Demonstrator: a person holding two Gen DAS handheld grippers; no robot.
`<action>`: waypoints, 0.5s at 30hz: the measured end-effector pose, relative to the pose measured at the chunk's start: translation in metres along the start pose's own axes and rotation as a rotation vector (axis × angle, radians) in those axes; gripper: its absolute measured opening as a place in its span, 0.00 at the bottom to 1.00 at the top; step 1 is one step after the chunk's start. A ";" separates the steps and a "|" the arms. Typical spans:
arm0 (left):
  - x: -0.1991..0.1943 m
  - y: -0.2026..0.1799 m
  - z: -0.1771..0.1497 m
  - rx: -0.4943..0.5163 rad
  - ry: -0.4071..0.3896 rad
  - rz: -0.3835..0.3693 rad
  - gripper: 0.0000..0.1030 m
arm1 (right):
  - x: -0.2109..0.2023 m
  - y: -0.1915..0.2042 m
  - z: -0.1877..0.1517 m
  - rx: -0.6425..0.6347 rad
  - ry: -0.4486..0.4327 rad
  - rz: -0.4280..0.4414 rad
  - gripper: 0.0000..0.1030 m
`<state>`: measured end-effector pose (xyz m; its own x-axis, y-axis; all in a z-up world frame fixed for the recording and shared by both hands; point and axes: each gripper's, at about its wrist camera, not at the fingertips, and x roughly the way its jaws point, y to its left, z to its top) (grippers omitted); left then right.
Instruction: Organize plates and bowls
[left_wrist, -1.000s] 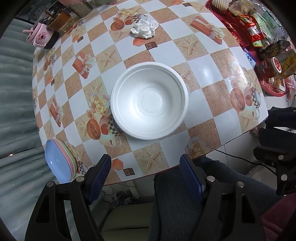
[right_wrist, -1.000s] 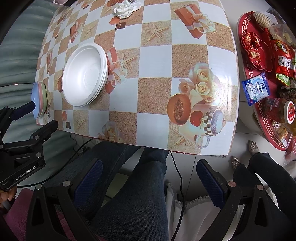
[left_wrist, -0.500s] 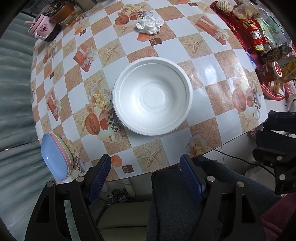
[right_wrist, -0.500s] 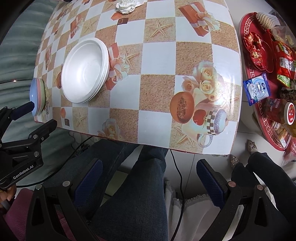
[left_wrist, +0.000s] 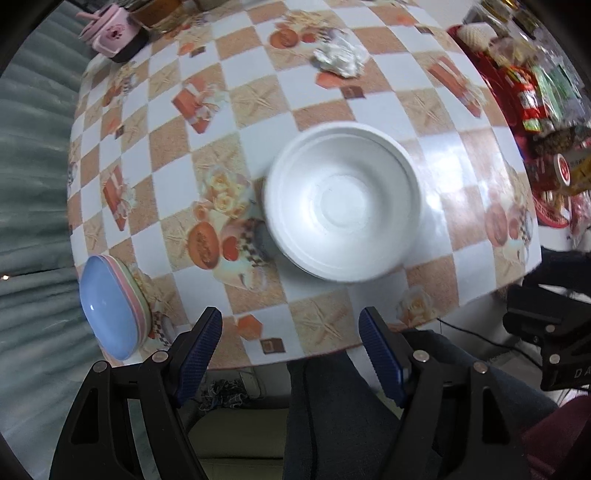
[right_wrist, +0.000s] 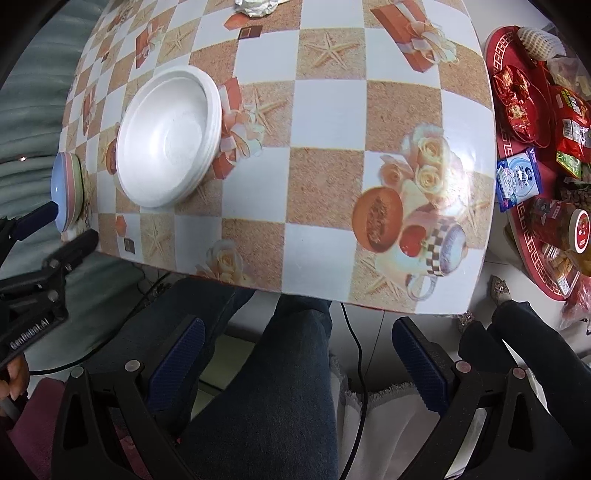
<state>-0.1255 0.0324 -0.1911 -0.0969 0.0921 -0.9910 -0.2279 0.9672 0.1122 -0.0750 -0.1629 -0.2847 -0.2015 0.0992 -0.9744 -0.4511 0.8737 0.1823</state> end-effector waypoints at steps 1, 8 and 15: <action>0.002 0.007 0.002 -0.015 -0.007 -0.005 0.77 | 0.001 0.002 0.003 0.015 -0.008 0.001 0.99; 0.024 0.037 0.025 -0.062 -0.023 -0.052 0.77 | -0.002 0.006 0.026 0.187 -0.121 0.014 0.99; 0.043 0.030 0.057 0.023 -0.074 -0.052 0.77 | 0.009 0.022 0.067 0.271 -0.170 0.019 0.99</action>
<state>-0.0812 0.0791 -0.2348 -0.0138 0.0584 -0.9982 -0.2081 0.9763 0.0600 -0.0282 -0.1103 -0.2981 -0.0491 0.1750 -0.9833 -0.1961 0.9637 0.1813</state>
